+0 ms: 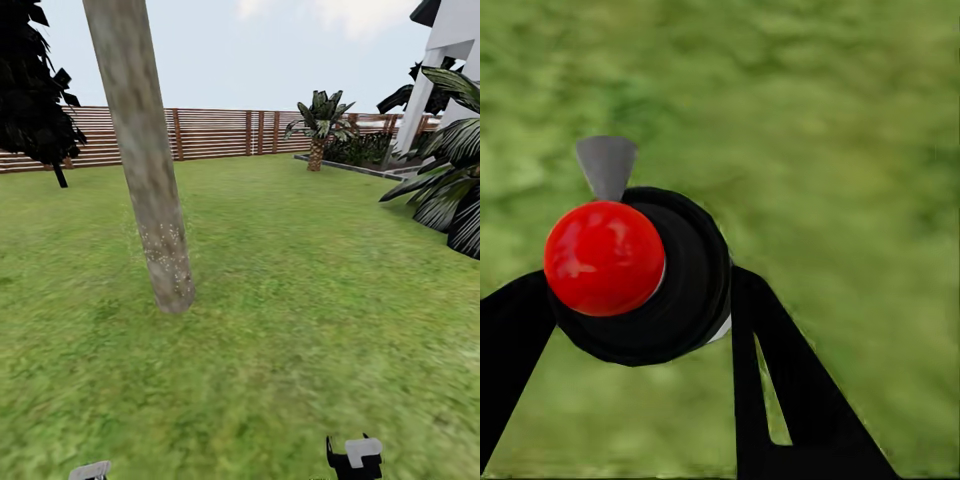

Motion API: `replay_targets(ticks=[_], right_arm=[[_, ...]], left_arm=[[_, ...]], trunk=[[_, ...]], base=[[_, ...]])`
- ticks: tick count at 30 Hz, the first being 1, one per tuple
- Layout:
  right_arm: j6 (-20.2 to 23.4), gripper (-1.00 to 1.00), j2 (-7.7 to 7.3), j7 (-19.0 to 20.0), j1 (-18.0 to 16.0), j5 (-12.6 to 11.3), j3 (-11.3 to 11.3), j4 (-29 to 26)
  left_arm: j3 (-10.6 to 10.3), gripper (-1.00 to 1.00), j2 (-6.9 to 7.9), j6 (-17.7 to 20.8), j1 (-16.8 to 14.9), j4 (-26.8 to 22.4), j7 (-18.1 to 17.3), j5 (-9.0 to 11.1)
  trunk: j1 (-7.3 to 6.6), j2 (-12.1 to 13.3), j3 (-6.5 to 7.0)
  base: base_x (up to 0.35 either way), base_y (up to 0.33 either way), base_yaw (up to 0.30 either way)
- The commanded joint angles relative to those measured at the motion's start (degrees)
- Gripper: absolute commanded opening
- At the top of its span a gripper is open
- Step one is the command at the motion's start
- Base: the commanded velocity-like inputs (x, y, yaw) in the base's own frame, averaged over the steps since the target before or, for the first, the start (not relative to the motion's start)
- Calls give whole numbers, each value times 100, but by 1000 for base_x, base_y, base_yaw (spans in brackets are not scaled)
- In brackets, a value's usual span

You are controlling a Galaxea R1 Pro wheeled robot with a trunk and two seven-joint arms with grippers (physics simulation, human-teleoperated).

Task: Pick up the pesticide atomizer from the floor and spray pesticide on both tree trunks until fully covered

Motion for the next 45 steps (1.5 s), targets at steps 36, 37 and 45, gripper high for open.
replay_targets(ticks=[36, 37, 45], right_arm=[[8, 100, 114, -663, 0, 2, 12, 343], [8, 100, 114, -663, 0, 2, 13, 348], [8, 100, 114, -663, 0, 2, 10, 356]], left_arm=[[0, -100, -13, 1, 59, -8, -3, 227], [-1, -100, -15, 1, 59, -8, -3, 231], [-3, -100, -17, -7, 59, -8, -3, 227]], trunk=[[0, 0, -131], [0, 0, -137], [0, 0, -175]], base=[[-143, -25, 253], [0, 0, 231], [0, 0, 247]])
